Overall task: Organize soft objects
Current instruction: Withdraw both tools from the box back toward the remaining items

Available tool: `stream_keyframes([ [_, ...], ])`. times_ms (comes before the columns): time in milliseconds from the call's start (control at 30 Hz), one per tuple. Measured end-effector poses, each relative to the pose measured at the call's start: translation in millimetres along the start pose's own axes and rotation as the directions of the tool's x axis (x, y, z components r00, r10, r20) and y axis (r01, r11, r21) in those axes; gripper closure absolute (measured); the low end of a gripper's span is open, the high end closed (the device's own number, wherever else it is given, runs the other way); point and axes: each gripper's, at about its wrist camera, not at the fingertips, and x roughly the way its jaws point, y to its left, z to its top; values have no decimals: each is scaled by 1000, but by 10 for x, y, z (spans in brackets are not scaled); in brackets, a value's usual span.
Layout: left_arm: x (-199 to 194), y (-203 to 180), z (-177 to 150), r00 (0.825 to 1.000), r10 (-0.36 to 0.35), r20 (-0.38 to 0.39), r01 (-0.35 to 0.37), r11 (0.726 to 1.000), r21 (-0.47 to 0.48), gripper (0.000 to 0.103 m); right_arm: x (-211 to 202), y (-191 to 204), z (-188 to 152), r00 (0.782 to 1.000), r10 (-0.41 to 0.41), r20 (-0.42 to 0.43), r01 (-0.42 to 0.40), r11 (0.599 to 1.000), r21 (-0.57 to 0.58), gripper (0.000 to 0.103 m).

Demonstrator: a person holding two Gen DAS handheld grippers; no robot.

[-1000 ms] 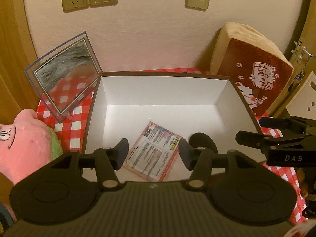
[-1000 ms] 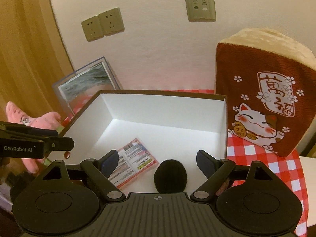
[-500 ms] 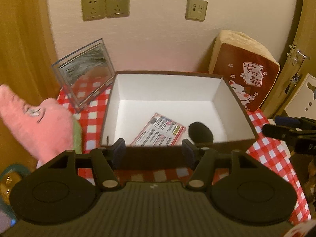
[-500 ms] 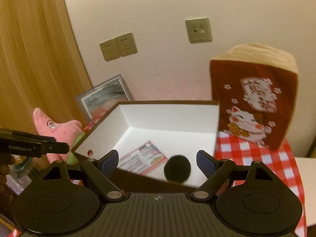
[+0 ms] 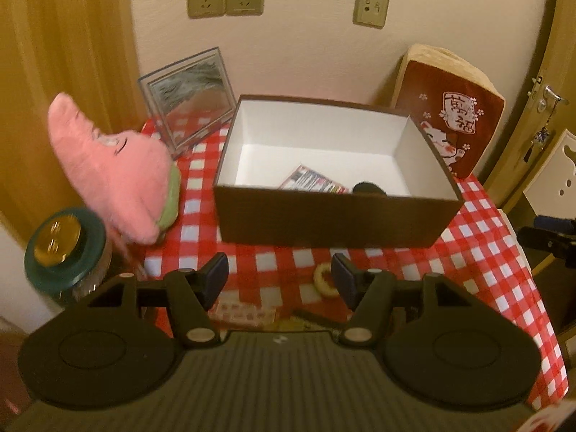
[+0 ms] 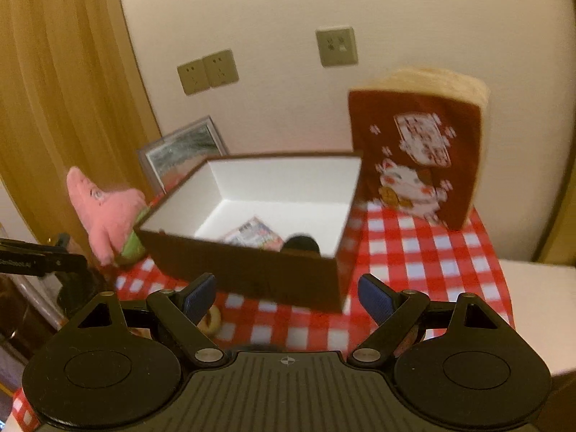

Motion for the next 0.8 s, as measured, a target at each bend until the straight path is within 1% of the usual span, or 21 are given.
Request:
stream_keyframes([
  [133,-56,10,-191,1000,20,-24,-20,1000,-15,42,-94,-75,-154,1000,10,-30,-10,1000,17,17],
  [233,-80,27,-330,998,34,-46,-35,999,-27,42,-137,-92,-280,998,-5,-63,6,1000,10,17],
  [400,-70,47,-558,994,49,-95,-53,998,-35,42,-165,-108,-514,994,-7,-113,8,1000,12,17],
  [533,-34,42,-745,989,54,-136,-59,998,-34,42,-115,-95,-703,986,-5,-167,5,1000,-1,17],
  [667,26,-7,-903,983,46,-179,-53,998,-32,42,-25,-72,-921,972,-20,-233,11,999,-39,17],
  [800,89,-82,-1011,977,35,-208,-41,999,-24,42,48,-72,-1083,964,-28,-264,6,996,-86,17],
])
